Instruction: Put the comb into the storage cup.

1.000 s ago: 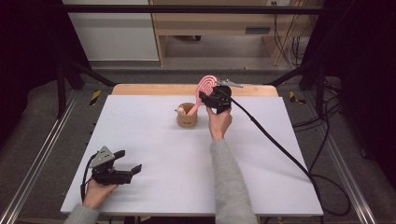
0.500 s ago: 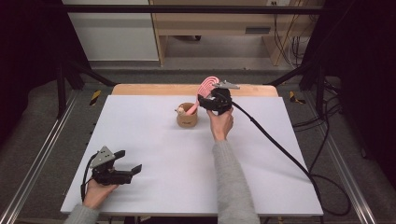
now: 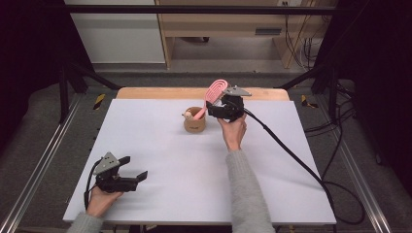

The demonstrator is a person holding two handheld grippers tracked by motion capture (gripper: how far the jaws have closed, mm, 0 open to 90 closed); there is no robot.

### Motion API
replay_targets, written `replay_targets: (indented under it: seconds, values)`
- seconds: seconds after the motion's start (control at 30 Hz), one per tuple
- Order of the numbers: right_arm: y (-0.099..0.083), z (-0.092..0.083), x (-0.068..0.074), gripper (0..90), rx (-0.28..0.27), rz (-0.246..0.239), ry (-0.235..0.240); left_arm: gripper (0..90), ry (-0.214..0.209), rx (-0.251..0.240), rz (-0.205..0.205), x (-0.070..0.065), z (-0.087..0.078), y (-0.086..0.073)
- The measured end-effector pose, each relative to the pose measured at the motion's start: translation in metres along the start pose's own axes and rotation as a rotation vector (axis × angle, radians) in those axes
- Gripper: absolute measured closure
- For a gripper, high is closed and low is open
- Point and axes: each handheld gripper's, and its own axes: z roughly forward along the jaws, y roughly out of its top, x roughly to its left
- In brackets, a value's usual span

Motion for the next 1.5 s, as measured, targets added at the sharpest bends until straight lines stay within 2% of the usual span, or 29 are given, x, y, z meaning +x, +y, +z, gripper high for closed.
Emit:
replay_targets:
  seconds: [0.1,0.2,0.4,0.47,0.67,1.1,1.23,1.5]
  values:
    - [0.0,-0.005,0.0,13.1,-0.01,-0.015,0.015,6.0,0.001,-0.001,-0.001,0.0,0.0,0.0]
    - [0.001,-0.01,0.002,8.6,0.003,-0.038,0.042,6.0,0.002,0.0,-0.001,0.0,0.0,0.0]
    - [0.005,-0.026,0.007,6.8,-0.002,-0.085,0.045,6.0,0.003,0.001,0.0,0.0,0.0,0.0]
    - [0.005,-0.031,0.008,5.7,-0.014,-0.105,0.045,6.0,0.004,-0.001,0.0,0.0,0.0,0.0]
    - [0.005,-0.049,0.008,0.7,-0.059,-0.142,0.101,6.0,0.004,0.0,0.001,0.0,0.001,0.0]
    - [0.005,-0.077,0.009,0.2,-0.064,-0.159,0.15,6.0,0.004,0.0,0.0,0.0,0.001,0.0]
    - [0.0,-0.09,0.009,0.2,-0.095,-0.166,0.174,5.9,0.004,-0.001,0.0,0.0,0.0,0.0]
    - [-0.011,-0.112,0.004,0.2,-0.101,-0.169,0.221,6.0,0.007,-0.009,-0.004,0.0,0.0,0.0]
